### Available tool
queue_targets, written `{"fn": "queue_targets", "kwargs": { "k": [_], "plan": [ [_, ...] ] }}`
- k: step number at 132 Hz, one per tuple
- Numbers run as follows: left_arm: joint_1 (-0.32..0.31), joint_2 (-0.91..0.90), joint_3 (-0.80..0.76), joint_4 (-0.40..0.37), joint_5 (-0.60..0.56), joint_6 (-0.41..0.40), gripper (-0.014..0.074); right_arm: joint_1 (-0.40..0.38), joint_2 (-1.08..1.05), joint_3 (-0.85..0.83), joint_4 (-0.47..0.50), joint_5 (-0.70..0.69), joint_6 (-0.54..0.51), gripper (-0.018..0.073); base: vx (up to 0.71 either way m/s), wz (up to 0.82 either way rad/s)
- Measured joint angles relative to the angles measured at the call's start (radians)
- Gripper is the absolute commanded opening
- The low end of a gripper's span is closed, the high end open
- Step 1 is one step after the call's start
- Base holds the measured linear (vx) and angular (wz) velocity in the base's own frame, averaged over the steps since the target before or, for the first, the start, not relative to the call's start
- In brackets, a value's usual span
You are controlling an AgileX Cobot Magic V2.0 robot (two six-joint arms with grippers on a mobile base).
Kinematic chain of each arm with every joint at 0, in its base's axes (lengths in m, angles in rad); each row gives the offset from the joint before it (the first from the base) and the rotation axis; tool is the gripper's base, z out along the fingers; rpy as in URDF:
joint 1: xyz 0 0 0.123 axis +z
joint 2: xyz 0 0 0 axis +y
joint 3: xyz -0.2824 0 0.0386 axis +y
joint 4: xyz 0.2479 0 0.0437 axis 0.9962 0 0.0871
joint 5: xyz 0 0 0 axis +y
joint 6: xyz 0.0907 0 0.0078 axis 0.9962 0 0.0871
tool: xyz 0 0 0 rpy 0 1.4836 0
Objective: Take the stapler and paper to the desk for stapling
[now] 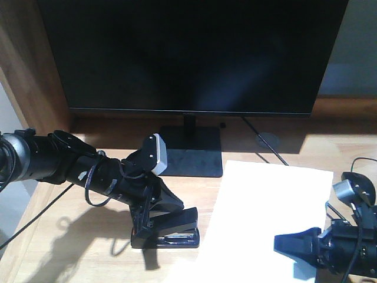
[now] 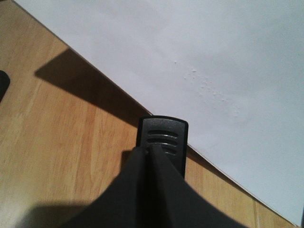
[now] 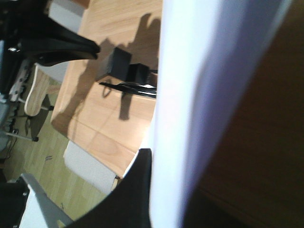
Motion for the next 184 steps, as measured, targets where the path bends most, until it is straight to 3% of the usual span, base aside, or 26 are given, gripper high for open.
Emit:
{"fn": "queue_targets", "kwargs": {
  "k": [68,184],
  "plan": [
    [0.000,0.000,0.000,0.000,0.000,0.000,-0.0006,0.000,0.000,0.000,-0.019,-0.022,-0.045,-0.0003,0.00,0.00],
    [0.000,0.000,0.000,0.000,0.000,0.000,-0.0006,0.000,0.338,-0.007,0.148,-0.113,-0.219,-0.0003,0.00,0.00]
  ]
}}
